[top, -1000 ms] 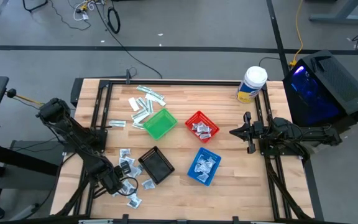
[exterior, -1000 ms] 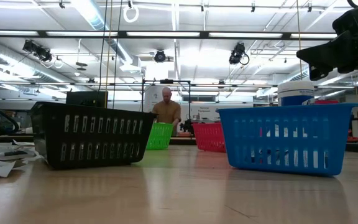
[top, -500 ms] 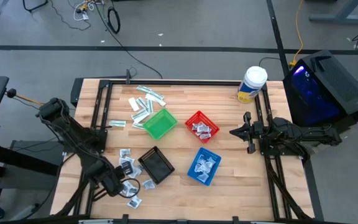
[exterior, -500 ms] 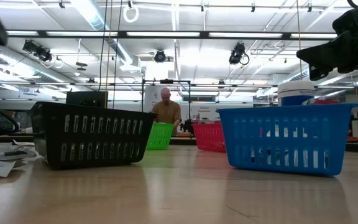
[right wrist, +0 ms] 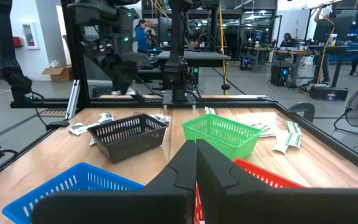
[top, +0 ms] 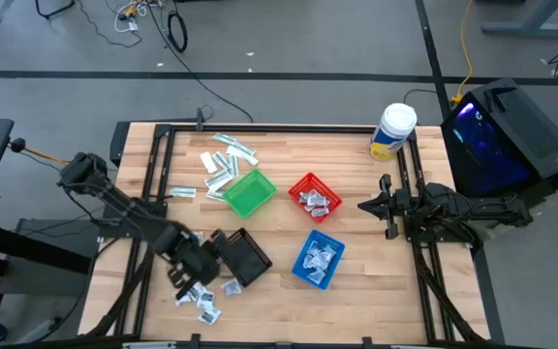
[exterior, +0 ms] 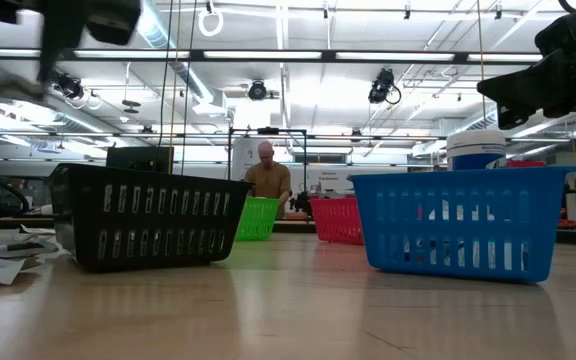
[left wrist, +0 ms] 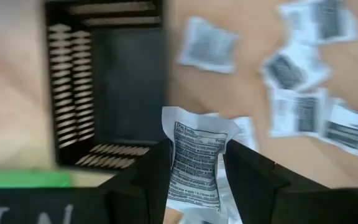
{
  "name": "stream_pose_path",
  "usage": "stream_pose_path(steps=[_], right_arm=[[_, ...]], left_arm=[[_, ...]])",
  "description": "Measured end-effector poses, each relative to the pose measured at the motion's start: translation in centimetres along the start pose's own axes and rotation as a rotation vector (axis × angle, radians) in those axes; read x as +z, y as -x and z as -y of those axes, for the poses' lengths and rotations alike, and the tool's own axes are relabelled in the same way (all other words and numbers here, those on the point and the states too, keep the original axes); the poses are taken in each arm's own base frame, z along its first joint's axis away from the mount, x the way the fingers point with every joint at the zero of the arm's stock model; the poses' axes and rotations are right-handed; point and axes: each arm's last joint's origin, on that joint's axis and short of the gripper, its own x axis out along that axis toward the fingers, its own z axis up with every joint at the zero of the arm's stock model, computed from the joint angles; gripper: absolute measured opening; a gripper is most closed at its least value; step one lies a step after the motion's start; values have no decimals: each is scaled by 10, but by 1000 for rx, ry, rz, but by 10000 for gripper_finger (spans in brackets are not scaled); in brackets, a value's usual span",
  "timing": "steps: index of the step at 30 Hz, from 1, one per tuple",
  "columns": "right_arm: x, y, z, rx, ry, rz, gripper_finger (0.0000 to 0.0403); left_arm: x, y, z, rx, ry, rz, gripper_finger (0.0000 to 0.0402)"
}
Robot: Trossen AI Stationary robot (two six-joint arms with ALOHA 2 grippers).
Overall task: Pick & Place First Aid Supplies
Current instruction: Put the black towelette pack into the black bin
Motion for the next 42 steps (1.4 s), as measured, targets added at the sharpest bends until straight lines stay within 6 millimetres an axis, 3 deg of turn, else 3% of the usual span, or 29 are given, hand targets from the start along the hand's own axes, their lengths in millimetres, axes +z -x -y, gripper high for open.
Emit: stream_pose_path(steps=[11, 18, 29, 38, 42], right_arm=[[0, 0, 0, 0, 0, 0, 13], [0, 0, 0, 0, 0, 0, 13], [0, 0, 0, 0, 0, 0, 13], [0, 0, 0, 0, 0, 0, 13], [0, 0, 0, -1, 0, 0, 13]], left_arm=[[-3, -1, -50, 96, 160, 90, 154], [0, -20, -67, 113, 174, 93, 154], [3, -54, -70, 57, 122, -1, 154], [3, -57, -69, 43, 185, 0, 157], [3, -57, -69, 49, 187, -3, 183]])
